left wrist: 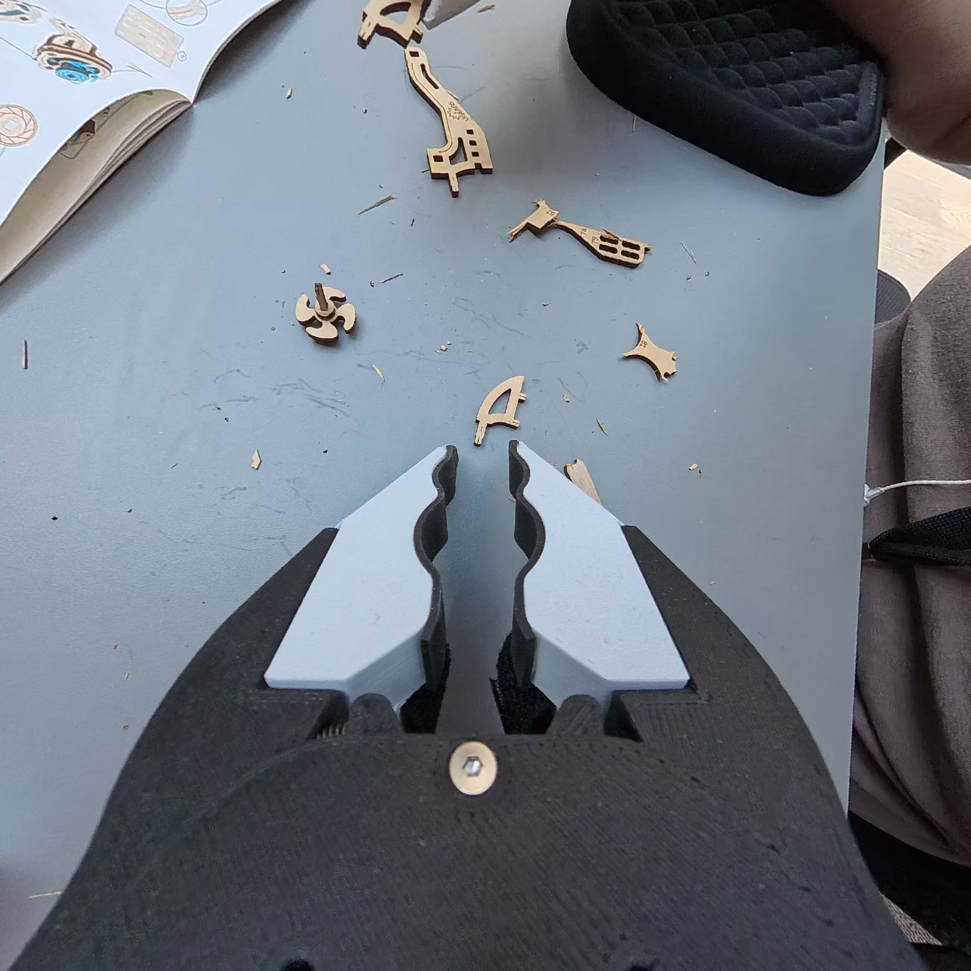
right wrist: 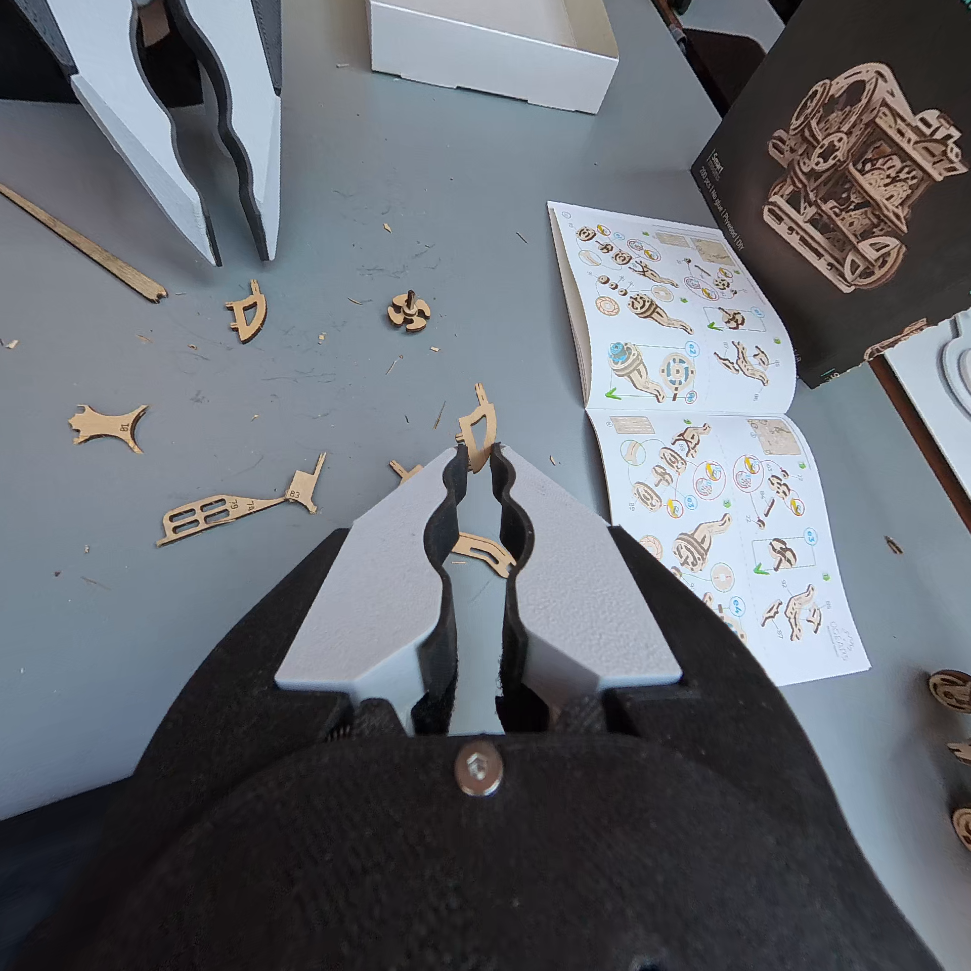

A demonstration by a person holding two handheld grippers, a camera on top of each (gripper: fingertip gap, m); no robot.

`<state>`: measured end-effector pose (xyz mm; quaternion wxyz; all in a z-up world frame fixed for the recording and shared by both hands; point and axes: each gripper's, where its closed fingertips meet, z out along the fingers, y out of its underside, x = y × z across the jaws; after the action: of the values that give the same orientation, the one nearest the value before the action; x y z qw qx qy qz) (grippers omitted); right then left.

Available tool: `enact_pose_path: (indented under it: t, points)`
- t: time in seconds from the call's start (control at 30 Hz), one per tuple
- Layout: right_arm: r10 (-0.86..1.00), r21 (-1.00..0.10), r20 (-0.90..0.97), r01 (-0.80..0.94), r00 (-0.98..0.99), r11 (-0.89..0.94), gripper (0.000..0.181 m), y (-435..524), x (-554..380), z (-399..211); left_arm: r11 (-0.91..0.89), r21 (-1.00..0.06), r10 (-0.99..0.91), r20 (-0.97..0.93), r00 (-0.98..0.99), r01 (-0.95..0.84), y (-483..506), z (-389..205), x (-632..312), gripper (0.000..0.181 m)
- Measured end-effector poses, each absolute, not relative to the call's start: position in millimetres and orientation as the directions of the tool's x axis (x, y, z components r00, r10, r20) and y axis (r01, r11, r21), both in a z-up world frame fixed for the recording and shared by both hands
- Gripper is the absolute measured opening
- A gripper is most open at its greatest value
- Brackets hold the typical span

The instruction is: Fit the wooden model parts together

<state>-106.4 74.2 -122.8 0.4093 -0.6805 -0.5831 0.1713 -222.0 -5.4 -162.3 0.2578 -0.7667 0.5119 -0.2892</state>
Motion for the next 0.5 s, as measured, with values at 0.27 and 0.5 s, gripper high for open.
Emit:
enact_pose_path:
  t: [0.27, 0.5]
  points:
    - [0.901, -0.679, 0.344, 0.733, 0.264, 0.044, 0.008, 87.2, -84.8, -130.9, -0.349, -0.687, -0.933, 0.187, 0.308, -0.638, -5.7, -163.2, -222.1, 0.018]
    - [0.891, -0.649, 0.328, 0.76, 0.313, -0.028, 0.008, 98.2, -18.0, -133.1, -0.341, -0.681, -0.936, 0.181, 0.302, -0.648, -6.8, -164.7, -221.9, 0.017]
